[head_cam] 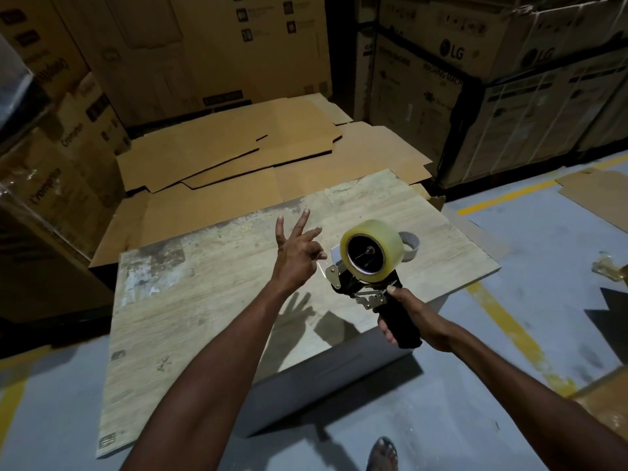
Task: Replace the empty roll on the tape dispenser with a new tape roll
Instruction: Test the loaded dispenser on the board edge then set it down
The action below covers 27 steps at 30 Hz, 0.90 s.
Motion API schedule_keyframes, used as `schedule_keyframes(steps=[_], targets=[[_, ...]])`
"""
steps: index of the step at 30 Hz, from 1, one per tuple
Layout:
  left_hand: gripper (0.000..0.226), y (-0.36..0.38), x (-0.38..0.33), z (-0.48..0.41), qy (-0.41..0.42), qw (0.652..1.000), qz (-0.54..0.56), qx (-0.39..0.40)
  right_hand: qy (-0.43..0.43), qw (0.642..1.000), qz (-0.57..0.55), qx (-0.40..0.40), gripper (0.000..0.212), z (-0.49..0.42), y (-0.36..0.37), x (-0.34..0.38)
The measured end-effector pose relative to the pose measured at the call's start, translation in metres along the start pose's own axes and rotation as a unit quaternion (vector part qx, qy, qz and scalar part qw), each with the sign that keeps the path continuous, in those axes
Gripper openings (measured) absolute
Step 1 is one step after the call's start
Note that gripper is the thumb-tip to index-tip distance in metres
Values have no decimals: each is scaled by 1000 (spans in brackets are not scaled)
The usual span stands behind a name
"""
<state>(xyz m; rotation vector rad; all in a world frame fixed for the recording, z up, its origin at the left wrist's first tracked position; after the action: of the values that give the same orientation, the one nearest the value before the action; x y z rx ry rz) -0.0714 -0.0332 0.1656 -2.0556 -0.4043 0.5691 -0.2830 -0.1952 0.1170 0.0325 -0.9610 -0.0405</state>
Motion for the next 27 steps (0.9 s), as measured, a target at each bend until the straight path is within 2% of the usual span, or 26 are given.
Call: schedule_keyframes(steps=[4,6,11,15,20,24,27], targets=[[21,17,1,18,-78,994,54,56,13,999,-38,-2,68,5,7,-11],[19,20,-1,23,-97,991,42,77,17,998,-56,1,69,5,11,-19],[6,28,-10,27,-69,993,-5,92,36,998,-60,4,78,11,19,-44],[4,35,-18,36,-70,993,-20,92,34,995,-92,4,75,19,23,-59],[10,51,-38,50,-71,991,-18,109,29,996,-72,-49,74,33,19,-81],[8,72,-54,60,-74,991,-13,113,14,992,-68,-108,65,48,13,-103],[10,89,-68,67,-101,986,-8,129,-8,987,-79,-139,69,51,1,-132]])
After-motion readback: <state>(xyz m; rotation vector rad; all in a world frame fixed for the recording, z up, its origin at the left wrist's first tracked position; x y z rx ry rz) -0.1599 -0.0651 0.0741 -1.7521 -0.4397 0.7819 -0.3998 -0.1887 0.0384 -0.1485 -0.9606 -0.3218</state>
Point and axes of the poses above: each hand's wrist, its own z-axis away from the middle knuckle, its own y-axis out of the palm, x = y × z, the point moved 5 cm from there along -z, towards the middle knuckle, and after that the axes turned 5 degrees about y, right-handed, at the moved point
